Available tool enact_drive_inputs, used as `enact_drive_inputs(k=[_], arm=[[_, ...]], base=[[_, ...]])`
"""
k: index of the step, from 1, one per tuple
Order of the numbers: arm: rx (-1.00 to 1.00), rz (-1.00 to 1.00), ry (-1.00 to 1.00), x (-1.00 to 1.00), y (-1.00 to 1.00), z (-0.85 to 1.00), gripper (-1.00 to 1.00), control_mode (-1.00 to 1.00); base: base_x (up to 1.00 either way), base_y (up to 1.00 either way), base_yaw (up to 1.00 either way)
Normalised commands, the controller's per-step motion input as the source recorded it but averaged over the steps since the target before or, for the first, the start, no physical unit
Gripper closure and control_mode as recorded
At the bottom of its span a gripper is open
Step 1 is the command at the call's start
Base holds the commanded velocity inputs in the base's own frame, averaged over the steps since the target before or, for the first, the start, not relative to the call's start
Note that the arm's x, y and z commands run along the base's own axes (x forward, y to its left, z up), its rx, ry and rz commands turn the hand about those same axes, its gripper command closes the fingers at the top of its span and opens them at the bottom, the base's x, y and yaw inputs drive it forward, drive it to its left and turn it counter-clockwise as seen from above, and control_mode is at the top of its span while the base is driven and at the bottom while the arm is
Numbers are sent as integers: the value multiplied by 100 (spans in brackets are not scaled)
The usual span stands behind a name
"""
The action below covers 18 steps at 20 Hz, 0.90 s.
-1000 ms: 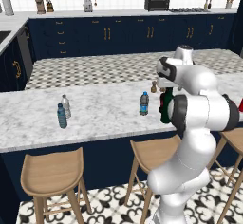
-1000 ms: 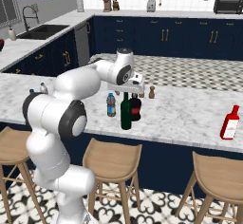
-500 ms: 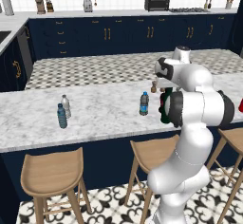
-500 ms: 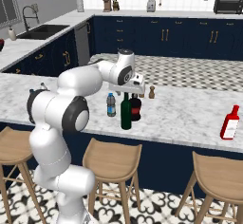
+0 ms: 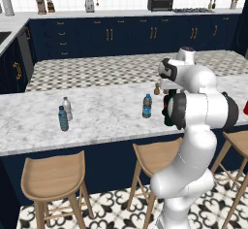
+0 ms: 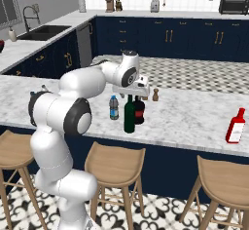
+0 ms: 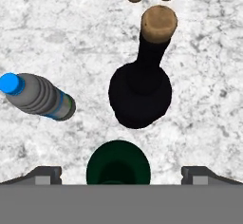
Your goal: Move the plastic bottles in the middle to the plastics group, and the glass bottles in the middle to the glass group.
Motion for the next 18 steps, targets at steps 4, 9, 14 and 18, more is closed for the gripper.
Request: enact_drive_inputs(k=[4, 9, 14, 18], arm=[[0, 0, 0, 0, 0, -17, -100, -100], [0, -3, 1, -2, 0, -23, 100, -100], [0, -9, 3, -6, 1, -20, 100, -100], [0, -13, 1, -1, 3, -11, 100, -100]], base=[[0, 0, 0], [0, 0, 0], [0, 0, 0], [0, 0, 0]])
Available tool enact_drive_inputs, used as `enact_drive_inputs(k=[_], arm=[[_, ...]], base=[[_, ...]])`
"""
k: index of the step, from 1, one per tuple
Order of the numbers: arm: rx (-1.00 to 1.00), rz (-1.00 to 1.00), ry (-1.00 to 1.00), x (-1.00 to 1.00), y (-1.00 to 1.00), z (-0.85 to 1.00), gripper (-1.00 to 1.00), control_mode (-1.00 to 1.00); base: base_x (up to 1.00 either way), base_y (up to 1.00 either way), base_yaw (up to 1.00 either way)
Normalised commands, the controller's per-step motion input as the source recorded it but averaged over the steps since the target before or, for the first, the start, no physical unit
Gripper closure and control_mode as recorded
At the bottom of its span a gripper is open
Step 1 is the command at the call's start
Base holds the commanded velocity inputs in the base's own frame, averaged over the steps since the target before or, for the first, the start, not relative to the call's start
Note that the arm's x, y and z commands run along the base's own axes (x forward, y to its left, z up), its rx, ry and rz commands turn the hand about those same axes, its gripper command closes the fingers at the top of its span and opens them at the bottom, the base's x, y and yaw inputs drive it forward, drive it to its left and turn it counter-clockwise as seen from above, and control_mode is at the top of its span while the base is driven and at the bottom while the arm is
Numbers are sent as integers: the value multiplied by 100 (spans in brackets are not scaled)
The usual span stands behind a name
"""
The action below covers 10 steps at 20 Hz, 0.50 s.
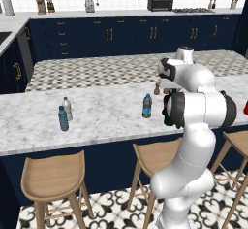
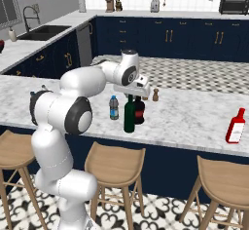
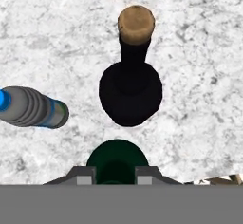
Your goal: Move the plastic bottles in the middle to the plastics group, and the glass bottles in the middle to the glass group.
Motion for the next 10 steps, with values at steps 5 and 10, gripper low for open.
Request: enact_drive_inputs(k=[5, 10], arm=[[0, -14, 0, -7, 0, 0, 100, -100], [6, -14, 0, -41, 0, 8, 100, -100]], base=[[0, 0, 0], [0, 0, 0]])
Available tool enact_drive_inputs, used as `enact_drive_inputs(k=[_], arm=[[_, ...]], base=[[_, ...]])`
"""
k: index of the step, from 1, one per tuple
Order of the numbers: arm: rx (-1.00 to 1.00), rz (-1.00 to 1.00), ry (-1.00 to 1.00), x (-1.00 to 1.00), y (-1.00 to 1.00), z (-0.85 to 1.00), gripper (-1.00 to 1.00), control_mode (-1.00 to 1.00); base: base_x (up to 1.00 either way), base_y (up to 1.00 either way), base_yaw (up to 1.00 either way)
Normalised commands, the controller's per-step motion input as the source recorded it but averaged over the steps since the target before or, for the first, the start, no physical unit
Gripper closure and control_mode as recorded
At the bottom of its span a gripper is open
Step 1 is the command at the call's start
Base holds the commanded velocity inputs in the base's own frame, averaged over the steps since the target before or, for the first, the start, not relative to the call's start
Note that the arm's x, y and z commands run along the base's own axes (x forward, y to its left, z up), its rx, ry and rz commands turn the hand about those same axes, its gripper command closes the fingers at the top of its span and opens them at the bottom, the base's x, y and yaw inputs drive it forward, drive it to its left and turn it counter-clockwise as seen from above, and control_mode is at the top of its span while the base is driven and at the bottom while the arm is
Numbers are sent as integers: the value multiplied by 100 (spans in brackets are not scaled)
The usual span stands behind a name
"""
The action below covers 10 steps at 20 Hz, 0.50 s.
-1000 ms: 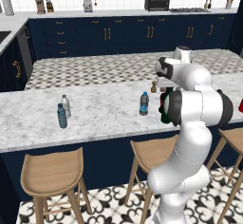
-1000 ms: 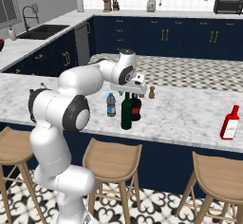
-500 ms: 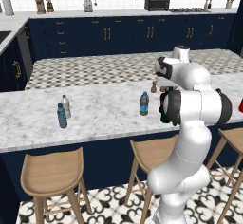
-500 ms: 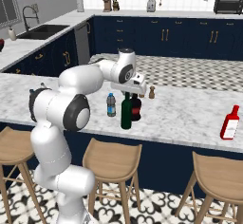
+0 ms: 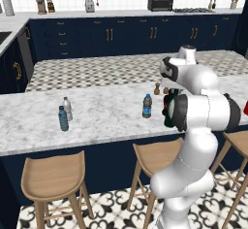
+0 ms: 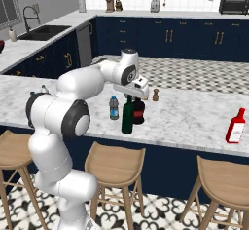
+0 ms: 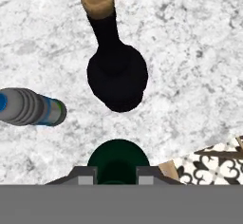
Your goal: Move the plastic bottles in the middle to the plastics group, and the glass bottles in the middle to the glass group.
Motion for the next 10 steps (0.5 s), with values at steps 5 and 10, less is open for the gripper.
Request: enact_drive_inputs(k=[5, 10], arm=[[1, -10, -1, -41, 9, 17, 100, -100], [-1, -10, -6, -19, 46, 18, 100, -100]], base=[[0, 0, 0], [0, 0, 0]])
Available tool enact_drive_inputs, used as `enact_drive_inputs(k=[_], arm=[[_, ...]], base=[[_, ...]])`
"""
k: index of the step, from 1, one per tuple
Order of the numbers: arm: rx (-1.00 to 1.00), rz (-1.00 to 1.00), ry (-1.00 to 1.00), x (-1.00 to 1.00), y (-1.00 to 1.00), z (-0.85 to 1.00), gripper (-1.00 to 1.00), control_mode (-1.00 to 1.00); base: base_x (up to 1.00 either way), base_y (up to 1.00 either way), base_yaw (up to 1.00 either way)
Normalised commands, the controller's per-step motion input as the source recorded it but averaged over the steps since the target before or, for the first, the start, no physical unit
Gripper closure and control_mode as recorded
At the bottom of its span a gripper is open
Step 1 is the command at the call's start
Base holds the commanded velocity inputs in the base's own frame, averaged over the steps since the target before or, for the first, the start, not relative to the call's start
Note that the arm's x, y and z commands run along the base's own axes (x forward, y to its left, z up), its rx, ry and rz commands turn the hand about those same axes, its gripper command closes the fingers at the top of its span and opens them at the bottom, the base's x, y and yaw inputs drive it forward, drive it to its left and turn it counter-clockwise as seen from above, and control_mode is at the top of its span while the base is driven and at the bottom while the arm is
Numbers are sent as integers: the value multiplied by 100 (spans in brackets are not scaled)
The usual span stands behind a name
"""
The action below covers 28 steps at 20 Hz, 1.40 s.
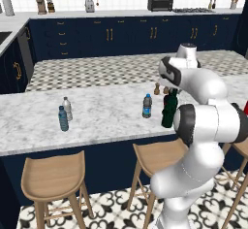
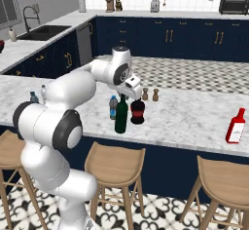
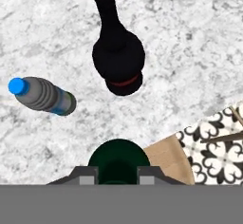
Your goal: Move the plastic bottles in the middle to the plastics group, and the glass bottles in the middle to the glass group.
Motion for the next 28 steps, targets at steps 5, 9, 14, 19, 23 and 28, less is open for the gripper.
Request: enact_drive_inputs(k=[5, 9, 14, 19, 23, 28], arm=[[-10, -11, 0, -7, 0, 25, 100, -100], [-23, -8, 0, 0, -54, 18, 100, -100], [-20, -4, 0, 2, -74, 8, 100, -100], [-18, -1, 6, 12, -82, 1, 100, -100], [-6, 0, 10, 28, -89, 0, 100, -100], [0, 2, 4, 25, -93, 0, 100, -100]], base=[[0, 0, 0], [0, 0, 0], [0, 0, 0], [0, 0, 0], [0, 0, 0], [0, 0, 0]])
